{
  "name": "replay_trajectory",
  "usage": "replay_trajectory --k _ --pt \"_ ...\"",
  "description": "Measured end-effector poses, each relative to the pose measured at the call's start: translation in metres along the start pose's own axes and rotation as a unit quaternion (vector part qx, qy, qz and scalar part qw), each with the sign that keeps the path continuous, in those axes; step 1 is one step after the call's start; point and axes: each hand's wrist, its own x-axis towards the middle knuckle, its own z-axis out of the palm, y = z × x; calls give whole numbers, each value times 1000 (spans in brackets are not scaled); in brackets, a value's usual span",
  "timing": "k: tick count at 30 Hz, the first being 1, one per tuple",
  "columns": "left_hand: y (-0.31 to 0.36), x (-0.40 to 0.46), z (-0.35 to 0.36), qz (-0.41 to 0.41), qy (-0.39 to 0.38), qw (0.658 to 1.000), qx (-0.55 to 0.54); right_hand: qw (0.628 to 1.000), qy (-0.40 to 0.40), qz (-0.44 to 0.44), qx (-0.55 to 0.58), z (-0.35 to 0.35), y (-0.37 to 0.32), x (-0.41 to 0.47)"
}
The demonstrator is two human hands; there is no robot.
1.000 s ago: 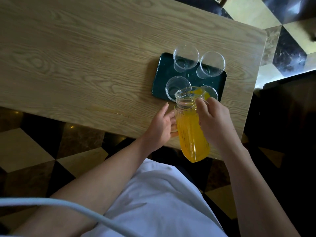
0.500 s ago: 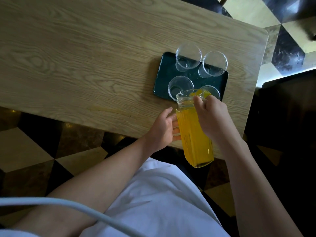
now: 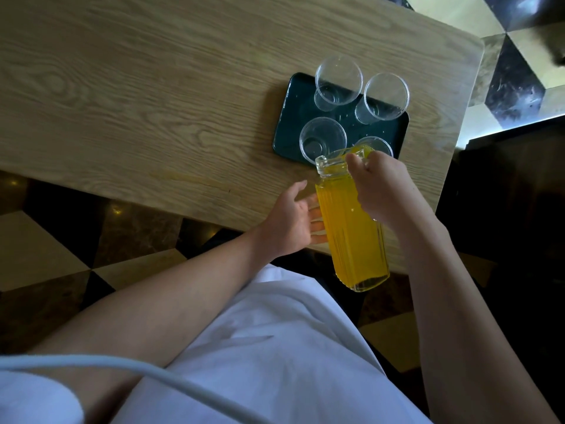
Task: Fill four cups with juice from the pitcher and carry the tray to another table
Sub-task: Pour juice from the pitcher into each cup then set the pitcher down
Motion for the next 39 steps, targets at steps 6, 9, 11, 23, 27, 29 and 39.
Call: replay_trajectory --k 6,9,11,23,27,29,39 --pt "-1 1 -4 -1 -5 1000 -5 1000 -14 19 8 1 0 5" --pt "1 1 -5 0 -2 1000 1 999 -13 17 26 2 -1 7" --pt "2 1 -6 -2 2 1000 1 999 -11 18 32 2 -1 9" --pt "2 2 -7 -9 -4 1000 12 998 -28 10 -59 -1 -3 13" --pt "1 2 -5 -12 -1 1000 17 990 -43 -21 -134 0 0 18" --pt "2 2 -4 -10 1 1000 16 989 -39 -38 -140 -1 0 17" --pt "6 3 -2 -10 -1 1000 19 985 -48 -34 -161 -7 -3 21"
